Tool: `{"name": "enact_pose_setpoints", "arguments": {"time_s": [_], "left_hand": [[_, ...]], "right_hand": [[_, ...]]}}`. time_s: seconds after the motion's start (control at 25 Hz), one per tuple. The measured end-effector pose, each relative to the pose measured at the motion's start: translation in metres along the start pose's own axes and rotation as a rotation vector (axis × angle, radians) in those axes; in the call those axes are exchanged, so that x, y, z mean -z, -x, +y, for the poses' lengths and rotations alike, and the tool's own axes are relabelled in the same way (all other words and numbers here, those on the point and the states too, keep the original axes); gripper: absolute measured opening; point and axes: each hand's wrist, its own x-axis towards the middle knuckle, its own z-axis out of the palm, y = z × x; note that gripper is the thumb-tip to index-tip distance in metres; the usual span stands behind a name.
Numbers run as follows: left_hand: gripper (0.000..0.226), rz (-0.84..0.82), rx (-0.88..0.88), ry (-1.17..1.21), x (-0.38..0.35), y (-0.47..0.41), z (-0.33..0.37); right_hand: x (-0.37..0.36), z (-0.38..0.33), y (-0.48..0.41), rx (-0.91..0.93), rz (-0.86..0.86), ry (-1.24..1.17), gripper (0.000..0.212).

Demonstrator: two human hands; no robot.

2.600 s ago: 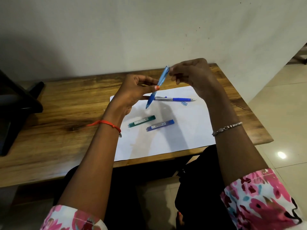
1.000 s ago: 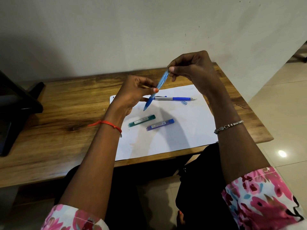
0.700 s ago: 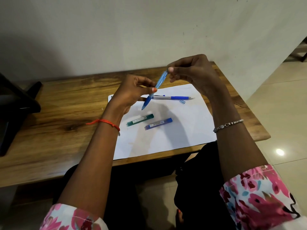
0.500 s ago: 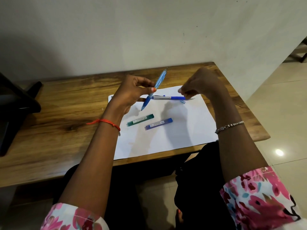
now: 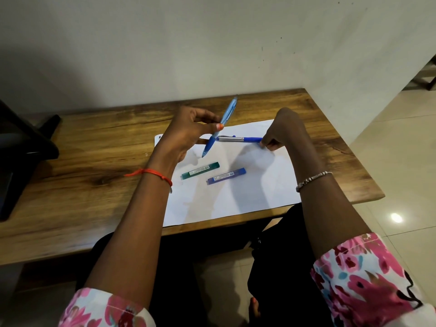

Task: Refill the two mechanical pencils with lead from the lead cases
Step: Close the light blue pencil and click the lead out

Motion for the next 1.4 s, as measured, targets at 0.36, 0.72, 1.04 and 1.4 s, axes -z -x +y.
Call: {"name": "enact_pose_setpoints", "arguments": {"time_s": [0.36, 0.72, 1.04, 1.4], "left_hand": [[0.013, -0.008, 0.009, 0.022, -0.002, 0.001, 0.000], [0.012, -0.019, 0.013, 0.030, -0.001, 0.002, 0.001], [0.013, -0.024, 0.017, 0.014, -0.001, 0.002, 0.001], [0.012, -0.022, 0.020, 0.026, 0.001, 0.001, 0.002]], "right_hand": [[0.001, -0.002, 0.005, 0.037, -0.074, 0.054, 0.033], [0.015, -0.018, 0.014, 0.575, -0.214, -1.020, 0.019], [0.010, -0.020, 0.014, 0.688, -0.076, -0.781, 0.015], [0.013, -0.022, 0.014, 0.714, -0.036, -0.736, 0.016]]}}
